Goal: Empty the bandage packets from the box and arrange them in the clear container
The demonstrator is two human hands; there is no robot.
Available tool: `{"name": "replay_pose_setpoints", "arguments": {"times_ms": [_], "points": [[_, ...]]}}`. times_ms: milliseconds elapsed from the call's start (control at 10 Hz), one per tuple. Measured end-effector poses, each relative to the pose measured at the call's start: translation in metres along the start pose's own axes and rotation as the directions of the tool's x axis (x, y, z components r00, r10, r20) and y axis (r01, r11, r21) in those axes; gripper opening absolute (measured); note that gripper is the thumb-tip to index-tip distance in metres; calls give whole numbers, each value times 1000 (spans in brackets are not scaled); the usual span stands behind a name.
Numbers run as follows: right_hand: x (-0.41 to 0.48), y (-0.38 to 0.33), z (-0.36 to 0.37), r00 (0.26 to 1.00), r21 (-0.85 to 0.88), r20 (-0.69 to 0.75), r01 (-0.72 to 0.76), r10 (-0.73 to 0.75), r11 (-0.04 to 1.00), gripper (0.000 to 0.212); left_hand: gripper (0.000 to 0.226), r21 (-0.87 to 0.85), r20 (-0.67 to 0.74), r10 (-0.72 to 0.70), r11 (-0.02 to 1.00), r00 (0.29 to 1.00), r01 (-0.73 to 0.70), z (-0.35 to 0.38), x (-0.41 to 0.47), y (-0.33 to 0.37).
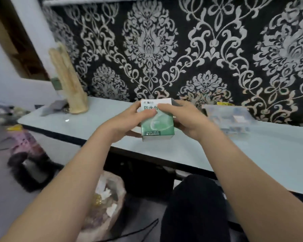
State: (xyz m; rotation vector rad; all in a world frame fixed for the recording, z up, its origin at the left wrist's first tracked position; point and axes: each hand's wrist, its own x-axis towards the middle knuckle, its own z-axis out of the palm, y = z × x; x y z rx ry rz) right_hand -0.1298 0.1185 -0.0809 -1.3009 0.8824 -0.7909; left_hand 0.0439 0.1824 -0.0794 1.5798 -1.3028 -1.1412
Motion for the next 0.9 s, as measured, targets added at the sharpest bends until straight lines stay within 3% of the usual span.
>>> {"name": "replay_pose_setpoints", "arguments": {"times_ms": [100, 300, 400, 500, 600, 700, 800, 900], "points": [[5, 28, 51, 976, -48, 201, -82, 90, 995, 30, 38, -117, -50, -76, 991, 996, 70, -45, -23, -43], [10, 107, 127, 912, -291, 339, -133, 232, 947, 50, 48, 130, 44, -323, 940, 945, 315, -92, -60, -124], [12, 144, 152, 931, -478, 317, -6, 179, 878, 54, 56, 196, 25, -444, 881, 896, 431, -94, -61, -163], [16, 173, 164, 956, -565, 256, 25, 146, 825, 62, 62, 251, -89, -487, 833, 869, 492, -84, -47, -202], [22, 193, 164, 952, -633, 249, 20, 179, 774, 58, 58, 306, -245, -451, 804, 858, 510, -64, -35, -233], [27, 201, 157, 934, -679, 262, -1, 244, 734, 53, 58, 530, -279, -439, 672, 854, 518, -52, -21, -261], [29, 203, 147, 925, -699, 281, 14, 256, 715, 51, 64, 790, -355, -378, 367, 855, 491, -52, -5, -288], [28, 192, 136, 937, -715, 276, 51, 214, 697, 47, 44, 847, -421, -140, 292, 896, 444, -45, -5, -273]]}}
